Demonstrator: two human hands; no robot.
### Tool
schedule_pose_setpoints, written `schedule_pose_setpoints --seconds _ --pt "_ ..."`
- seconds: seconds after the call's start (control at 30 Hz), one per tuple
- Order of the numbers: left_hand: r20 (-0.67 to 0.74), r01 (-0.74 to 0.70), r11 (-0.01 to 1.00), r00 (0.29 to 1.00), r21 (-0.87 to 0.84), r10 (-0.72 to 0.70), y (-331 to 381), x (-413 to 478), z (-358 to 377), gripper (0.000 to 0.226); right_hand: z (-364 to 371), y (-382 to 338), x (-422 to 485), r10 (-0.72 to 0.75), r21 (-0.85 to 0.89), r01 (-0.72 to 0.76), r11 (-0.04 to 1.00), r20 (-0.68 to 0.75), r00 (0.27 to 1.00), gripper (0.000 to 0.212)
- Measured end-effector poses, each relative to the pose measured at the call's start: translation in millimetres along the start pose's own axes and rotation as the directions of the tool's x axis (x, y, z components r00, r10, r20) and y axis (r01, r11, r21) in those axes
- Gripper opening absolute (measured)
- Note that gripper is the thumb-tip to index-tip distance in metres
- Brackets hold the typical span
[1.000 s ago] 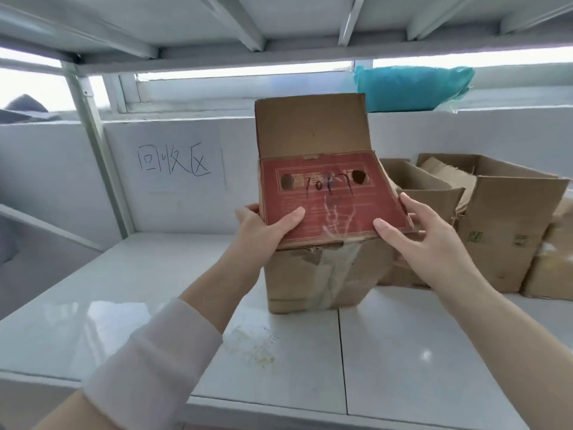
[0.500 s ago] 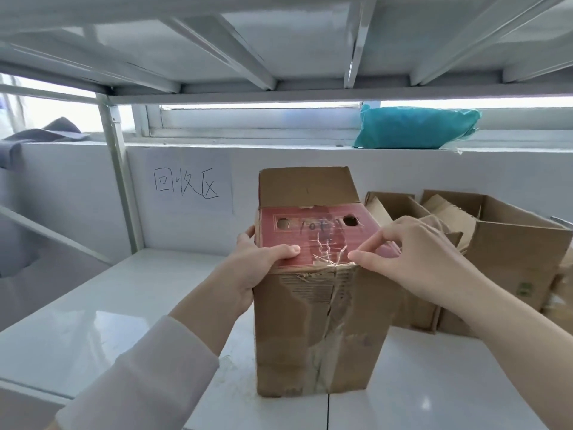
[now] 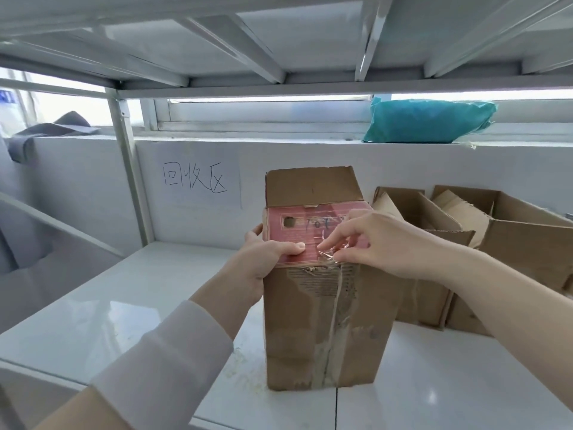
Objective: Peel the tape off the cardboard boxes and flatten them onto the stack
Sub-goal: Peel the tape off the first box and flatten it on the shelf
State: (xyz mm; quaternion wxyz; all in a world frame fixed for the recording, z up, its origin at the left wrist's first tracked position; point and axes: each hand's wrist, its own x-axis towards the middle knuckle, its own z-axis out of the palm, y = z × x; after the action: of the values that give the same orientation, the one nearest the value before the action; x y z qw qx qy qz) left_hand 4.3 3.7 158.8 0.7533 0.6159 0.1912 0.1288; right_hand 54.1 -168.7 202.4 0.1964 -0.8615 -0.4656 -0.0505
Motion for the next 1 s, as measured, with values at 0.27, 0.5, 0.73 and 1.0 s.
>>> schedule_pose_setpoints --seconds 0.27,0.5,0.73,1.0 --pt "0.015 0.013 1.000 1.000 0.027 -0.014 -0.6 22.5 -3.4 0.087 -7.5 9.3 23.2 -0.105 -0.055 0.114 0.992 0.140 0.985 0.023" --pt "0.030 0.011 1.000 0.999 0.017 -0.011 -1.5 28.2 -3.2 0.084 -11.0 16.6 29.5 -0.171 -0.112 0.188 0.976 0.149 0.974 0.016" --pt "0.024 0.000 1.000 1.000 0.018 -0.001 -1.2 21.3 -2.7 0.084 -9.6 21.7 30.4 -0.090 -0.079 0.106 0.991 0.189 0.978 0.022" --pt "0.011 -0.004 0.999 1.000 0.045 0.003 0.3 17.3 -1.5 0.087 -5.9 20.0 23.2 -0.071 0.063 0.061 0.996 0.154 0.985 0.008"
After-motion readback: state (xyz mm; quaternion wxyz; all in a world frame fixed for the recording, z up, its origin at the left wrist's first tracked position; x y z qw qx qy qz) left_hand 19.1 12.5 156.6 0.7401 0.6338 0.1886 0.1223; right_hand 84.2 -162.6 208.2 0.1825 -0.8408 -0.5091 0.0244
